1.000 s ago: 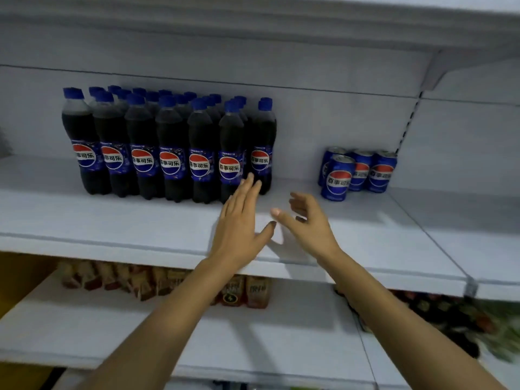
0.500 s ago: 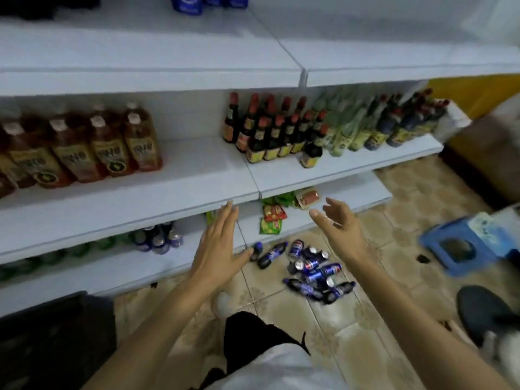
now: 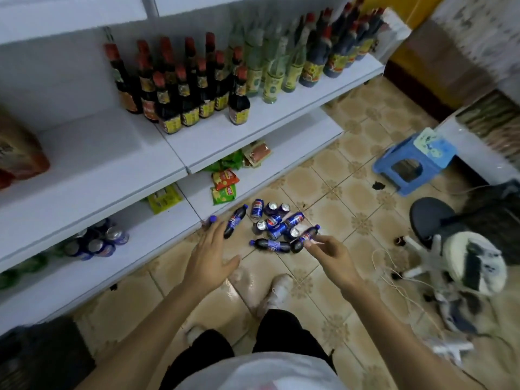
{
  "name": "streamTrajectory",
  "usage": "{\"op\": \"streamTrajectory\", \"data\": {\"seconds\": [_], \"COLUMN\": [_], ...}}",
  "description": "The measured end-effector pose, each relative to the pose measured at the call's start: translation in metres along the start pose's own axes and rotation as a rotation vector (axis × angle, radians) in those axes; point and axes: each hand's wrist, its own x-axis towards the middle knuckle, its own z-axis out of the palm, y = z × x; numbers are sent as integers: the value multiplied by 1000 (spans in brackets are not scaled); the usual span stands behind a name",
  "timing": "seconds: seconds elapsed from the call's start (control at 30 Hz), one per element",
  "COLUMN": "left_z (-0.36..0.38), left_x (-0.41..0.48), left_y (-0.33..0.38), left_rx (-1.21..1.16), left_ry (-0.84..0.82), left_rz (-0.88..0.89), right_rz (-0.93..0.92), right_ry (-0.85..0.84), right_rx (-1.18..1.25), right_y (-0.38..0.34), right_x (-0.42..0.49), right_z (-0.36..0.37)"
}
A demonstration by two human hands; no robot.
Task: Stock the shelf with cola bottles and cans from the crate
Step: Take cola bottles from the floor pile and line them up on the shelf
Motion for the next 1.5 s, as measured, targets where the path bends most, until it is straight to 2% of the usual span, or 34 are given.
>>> {"op": "streamTrajectory", "data": {"seconds": [0.23, 0.37, 0.47, 0.63, 0.83, 0.97, 1.1, 1.27, 1.4, 1.5], "left_z": [65, 106, 134, 185, 279, 354, 430, 510, 544, 561], "left_x": [75, 117, 147, 182, 227, 272, 322, 360, 378, 388], "left_y": [66, 65, 43, -36, -130, -172, -200, -235, -253, -268], "left_rx": [-17, -16, 27, 47, 140, 183, 215, 148, 418, 404], "left_ry": [-126, -225, -304, -449, -606, -714, -716, -602, -477, -470], "left_rz": [-18, -121, -171, -253, -299, -253, -199, -226, -17, -11], "right_rz": [119, 202, 255, 378, 387, 285, 86, -151, -254, -244], "right_ry": [-11, -137, -249, -271, -267, -222, -334, -361, -304, -279], "right_rx": [16, -99, -229, -299, -347, -455, -820, -1078, -1157, -1176], "right_y": [42, 79, 118, 169, 258, 324, 388, 447, 477, 495], "right_x": [75, 135, 186, 261, 357, 424, 479, 525, 552, 570], "right_z": [-62, -64, -49, -8, 52, 73, 95, 139, 166, 177]}}
